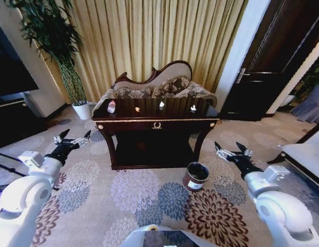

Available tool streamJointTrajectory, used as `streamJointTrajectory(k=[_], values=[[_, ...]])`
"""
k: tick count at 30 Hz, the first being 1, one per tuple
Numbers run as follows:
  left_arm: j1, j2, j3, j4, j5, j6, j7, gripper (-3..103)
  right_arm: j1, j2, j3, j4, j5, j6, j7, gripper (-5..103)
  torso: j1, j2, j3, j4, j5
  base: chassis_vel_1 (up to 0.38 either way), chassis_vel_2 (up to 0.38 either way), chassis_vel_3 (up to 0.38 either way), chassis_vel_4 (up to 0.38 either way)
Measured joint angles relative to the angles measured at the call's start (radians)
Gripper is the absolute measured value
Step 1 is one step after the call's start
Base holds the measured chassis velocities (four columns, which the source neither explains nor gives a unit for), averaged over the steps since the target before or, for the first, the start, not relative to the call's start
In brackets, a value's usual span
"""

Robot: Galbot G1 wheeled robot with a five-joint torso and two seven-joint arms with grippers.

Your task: Move to the front of the table and place the trash on the table into the trash bin.

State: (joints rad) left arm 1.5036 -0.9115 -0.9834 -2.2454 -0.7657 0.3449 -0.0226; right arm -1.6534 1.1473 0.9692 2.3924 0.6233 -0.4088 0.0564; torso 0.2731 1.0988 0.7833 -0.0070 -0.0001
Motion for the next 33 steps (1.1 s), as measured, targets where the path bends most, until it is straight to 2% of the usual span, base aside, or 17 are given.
streamJointTrajectory(k=[33], values=[[0.002, -0.010, 0.003, 0.004, 0.005, -0.007, 0.009, 100, 0.001, 0.002, 0.000, -0.006, -0.006, 0.000, -0.003, 100, 0.000, 0.000, 0.000, 0.0000, 0.0002, -0.166, 0.159, 0.170, -0.169]])
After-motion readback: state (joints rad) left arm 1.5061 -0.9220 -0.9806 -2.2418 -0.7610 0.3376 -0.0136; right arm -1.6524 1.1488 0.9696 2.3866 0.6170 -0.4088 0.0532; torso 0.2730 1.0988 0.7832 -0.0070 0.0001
